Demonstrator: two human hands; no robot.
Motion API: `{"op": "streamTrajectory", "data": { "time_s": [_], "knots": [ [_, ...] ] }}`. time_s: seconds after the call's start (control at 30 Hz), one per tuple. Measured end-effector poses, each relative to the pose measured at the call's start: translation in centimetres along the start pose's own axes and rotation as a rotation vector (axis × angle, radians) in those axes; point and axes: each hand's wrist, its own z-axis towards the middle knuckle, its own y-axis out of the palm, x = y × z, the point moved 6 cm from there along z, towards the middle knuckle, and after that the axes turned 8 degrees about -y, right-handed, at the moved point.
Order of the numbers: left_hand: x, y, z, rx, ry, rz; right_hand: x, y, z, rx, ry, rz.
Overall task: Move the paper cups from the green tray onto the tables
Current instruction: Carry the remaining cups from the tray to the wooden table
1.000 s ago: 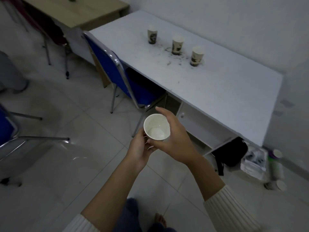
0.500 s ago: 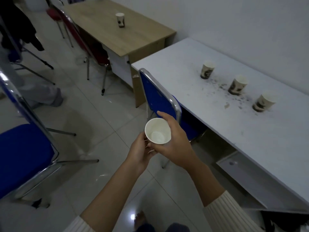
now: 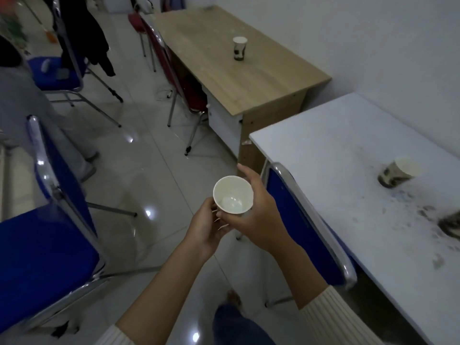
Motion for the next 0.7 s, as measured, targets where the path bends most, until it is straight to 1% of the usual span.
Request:
{"op": "streamTrajectory", "data": {
  "time_s": [0.13, 0.33, 0.47, 0.6, 0.7],
  "knots": [
    [5.7, 0.8, 4.2, 0.006, 0.026, -0.072, 1.0, 0.4, 8.0, -0.036, -0.031, -0.015],
    [14.8, 1.5, 10.5, 0.037, 0.073, -0.111, 2.4, 1.7, 19.3, -0.042, -0.061, 0.018],
    [21.6, 1.5, 15.7, 0.023, 0.096, -0.097, 3.7, 3.2, 27.2, -0.024, -0.067, 0.020],
    [29.0, 1.6, 20.9, 0.001, 0.099, -0.052, 4.5, 3.9, 35.9, 0.033, -0.070, 0.010],
    [34.5, 1.6, 24.4, -0.004, 0.105, 0.013, 4.7, 4.4, 42.2, 0.063, -0.059, 0.003]
  ]
}}
